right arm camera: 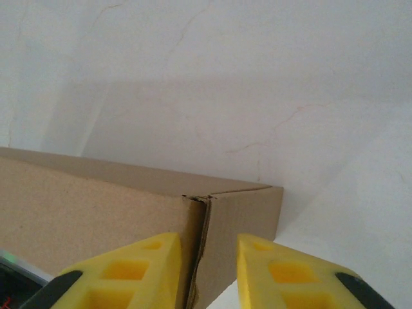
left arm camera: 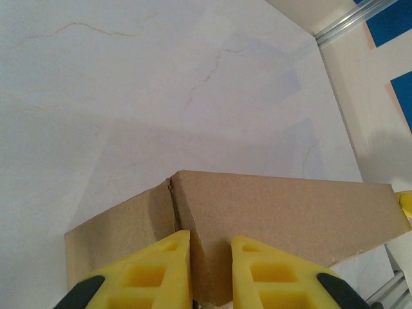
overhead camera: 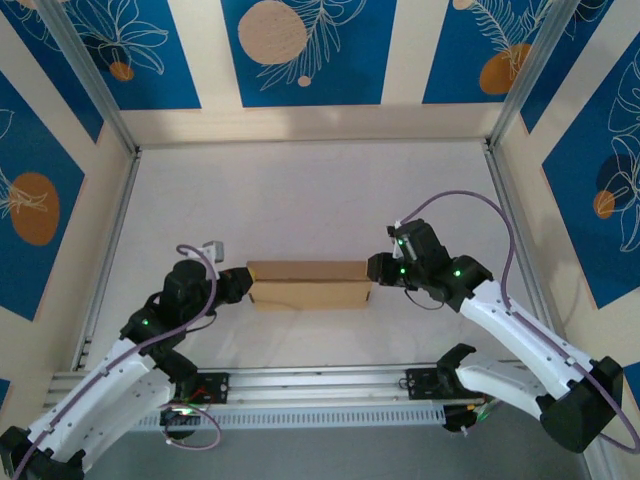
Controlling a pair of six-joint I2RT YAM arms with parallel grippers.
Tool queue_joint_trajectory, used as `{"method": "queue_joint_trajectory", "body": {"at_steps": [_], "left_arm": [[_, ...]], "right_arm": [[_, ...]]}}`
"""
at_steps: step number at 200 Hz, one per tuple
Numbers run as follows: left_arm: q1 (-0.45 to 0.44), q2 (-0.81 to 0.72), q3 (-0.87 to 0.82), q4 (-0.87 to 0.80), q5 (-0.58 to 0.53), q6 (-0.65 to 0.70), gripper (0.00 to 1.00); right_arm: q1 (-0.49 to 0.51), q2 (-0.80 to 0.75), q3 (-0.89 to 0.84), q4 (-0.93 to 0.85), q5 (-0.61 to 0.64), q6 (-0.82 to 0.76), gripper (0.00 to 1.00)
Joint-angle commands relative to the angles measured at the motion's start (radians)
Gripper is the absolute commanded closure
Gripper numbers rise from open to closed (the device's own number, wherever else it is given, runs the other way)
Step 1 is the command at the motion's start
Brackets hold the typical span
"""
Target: Fold the paper box
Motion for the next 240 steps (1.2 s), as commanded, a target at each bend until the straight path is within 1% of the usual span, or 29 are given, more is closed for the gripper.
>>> {"method": "queue_joint_trajectory", "body": {"at_steps": [1, 19, 40, 46, 54, 72, 84, 103, 131, 161, 197, 213, 232, 240], "left_arm": [[0.006, 0.057, -0.064, -0.256, 0.012, 0.006, 0.81], [0.005, 0.066, -0.064, -0.249, 0.014, 0.008, 0.81], [0.005, 0.075, -0.06, -0.251, 0.014, 0.008, 0.78], [0.005, 0.071, -0.049, -0.259, 0.007, 0.012, 0.76], [0.005, 0.066, -0.026, -0.28, -0.01, 0.022, 0.69], [0.007, 0.06, 0.065, -0.354, -0.071, 0.066, 0.58], [0.016, 0.068, 0.115, -0.384, -0.091, 0.091, 0.55], [0.036, 0.09, 0.143, -0.38, -0.056, 0.1, 0.53], [0.044, 0.089, 0.111, -0.345, -0.021, 0.079, 0.54], [0.061, 0.069, 0.041, -0.304, 0.016, 0.035, 0.58], [0.084, 0.0, -0.09, -0.229, 0.063, -0.065, 0.72], [0.09, -0.025, -0.14, -0.201, 0.088, -0.108, 0.83], [0.092, -0.037, -0.213, -0.152, 0.126, -0.163, 0.99], [0.092, -0.038, -0.233, -0.142, 0.134, -0.169, 1.0]], "right_arm": [[0.008, 0.016, -0.072, -0.064, -0.001, 0.007, 0.77], [0.01, 0.017, -0.082, -0.071, 0.006, 0.01, 0.83], [0.01, 0.025, -0.083, -0.081, 0.013, 0.004, 0.86], [0.011, 0.025, -0.081, -0.086, 0.018, 0.002, 0.86], [0.012, 0.024, -0.079, -0.087, 0.019, 0.002, 0.86], [0.013, 0.019, -0.071, -0.087, 0.019, 0.001, 0.86], [0.016, 0.02, -0.068, -0.082, 0.019, -0.001, 0.86], [0.024, 0.021, -0.07, -0.076, 0.02, 0.002, 0.86], [0.03, 0.019, -0.072, -0.07, 0.026, 0.006, 0.86], [0.033, 0.021, -0.069, -0.074, 0.036, 0.0, 0.86], [0.035, 0.012, -0.068, -0.085, 0.042, -0.005, 0.86], [0.034, 0.009, -0.07, -0.088, 0.042, -0.008, 0.86], [0.033, 0.009, -0.067, -0.09, 0.044, -0.012, 0.86], [0.034, 0.009, -0.066, -0.089, 0.044, -0.013, 0.87]]}}
